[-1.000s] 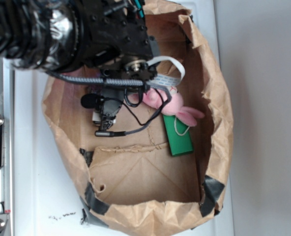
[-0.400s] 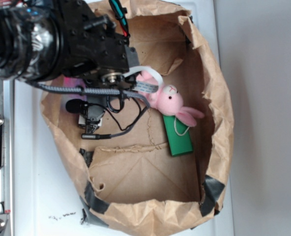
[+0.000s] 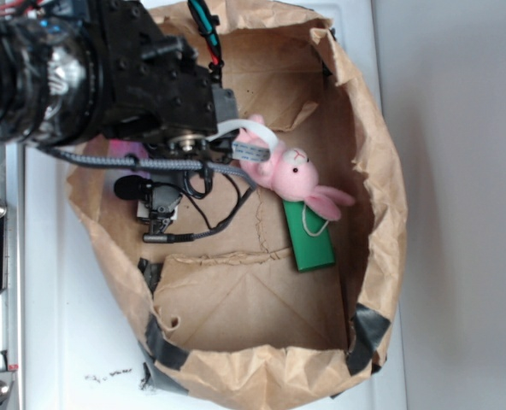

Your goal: Grab the rock.

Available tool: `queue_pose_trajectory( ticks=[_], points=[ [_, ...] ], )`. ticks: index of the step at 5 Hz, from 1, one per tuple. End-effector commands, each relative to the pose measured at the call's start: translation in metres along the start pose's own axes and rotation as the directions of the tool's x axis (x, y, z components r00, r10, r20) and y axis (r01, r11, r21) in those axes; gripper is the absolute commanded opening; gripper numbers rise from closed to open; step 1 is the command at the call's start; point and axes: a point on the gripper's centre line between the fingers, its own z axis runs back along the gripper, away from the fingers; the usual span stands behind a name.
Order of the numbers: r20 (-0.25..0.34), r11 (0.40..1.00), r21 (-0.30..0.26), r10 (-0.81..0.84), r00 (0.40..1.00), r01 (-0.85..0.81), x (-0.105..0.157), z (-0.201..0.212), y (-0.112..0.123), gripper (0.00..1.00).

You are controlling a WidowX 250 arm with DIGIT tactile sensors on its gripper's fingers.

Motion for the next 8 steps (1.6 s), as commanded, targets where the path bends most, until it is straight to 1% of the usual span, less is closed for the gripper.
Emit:
queue_pose_trajectory(
  ticks=[1,2,3,4,5,6,7,8],
  points=[
    [0.021,0.999,-0.039,0.029,0.999,-0.028,0.001,0.013,0.001,0.00],
    [0.022,0.996,-0.072,0.053,0.998,-0.051,0.006,0.029,0.007,0.00],
    [0.043,0.992,-0.099,0.078,0.996,-0.074,0.012,0.045,0.011,0.00],
    [0.055,0.986,-0.136,0.104,0.993,-0.096,0.018,0.073,0.011,0.00],
    [0.053,0.976,-0.197,0.106,0.993,-0.094,0.019,0.108,0.013,0.00],
    [0.072,0.968,-0.235,0.110,0.991,-0.090,0.015,0.134,0.010,0.00],
    [0.134,0.964,-0.249,0.132,0.982,-0.096,0.016,0.149,0.005,0.00],
    [0.195,0.960,-0.258,0.165,0.967,-0.111,0.022,0.155,-0.003,0.00]
  ],
)
